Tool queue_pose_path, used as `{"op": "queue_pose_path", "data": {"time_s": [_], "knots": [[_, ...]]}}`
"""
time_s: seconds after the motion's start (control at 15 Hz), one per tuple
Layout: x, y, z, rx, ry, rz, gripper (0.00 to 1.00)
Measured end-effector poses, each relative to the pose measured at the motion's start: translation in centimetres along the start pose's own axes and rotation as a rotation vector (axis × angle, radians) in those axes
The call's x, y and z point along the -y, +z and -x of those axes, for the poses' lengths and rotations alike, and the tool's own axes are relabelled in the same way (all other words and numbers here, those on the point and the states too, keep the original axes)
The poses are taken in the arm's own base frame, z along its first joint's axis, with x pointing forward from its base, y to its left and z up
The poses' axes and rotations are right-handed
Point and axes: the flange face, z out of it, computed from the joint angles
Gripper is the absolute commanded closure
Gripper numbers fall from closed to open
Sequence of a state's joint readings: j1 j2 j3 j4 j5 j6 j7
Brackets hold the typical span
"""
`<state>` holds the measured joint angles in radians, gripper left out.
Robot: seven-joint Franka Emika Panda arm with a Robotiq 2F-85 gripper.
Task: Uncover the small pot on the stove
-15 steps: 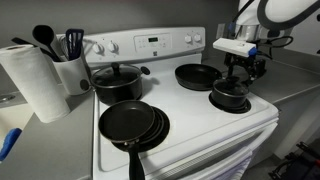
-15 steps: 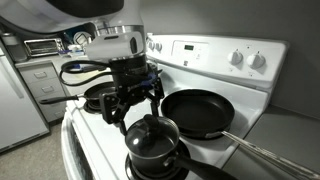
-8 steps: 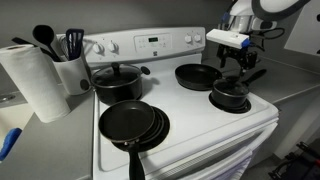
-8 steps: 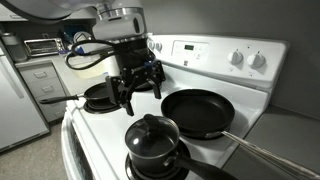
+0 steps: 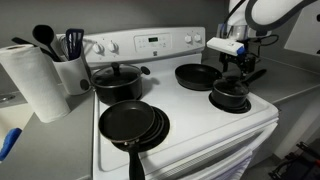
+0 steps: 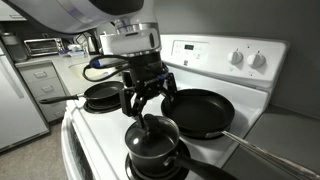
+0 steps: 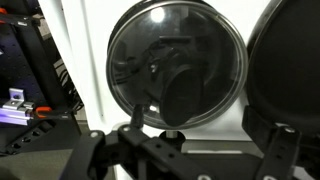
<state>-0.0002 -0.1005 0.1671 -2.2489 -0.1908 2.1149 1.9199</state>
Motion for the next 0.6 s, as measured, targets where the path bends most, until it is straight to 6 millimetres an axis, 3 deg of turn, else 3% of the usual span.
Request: {"op": "queue_pose_path", "data": {"time_s": [0.6], "knots": [[0.3,3.2,-0.9,0.067,0.072,0.091,0.0]]}}
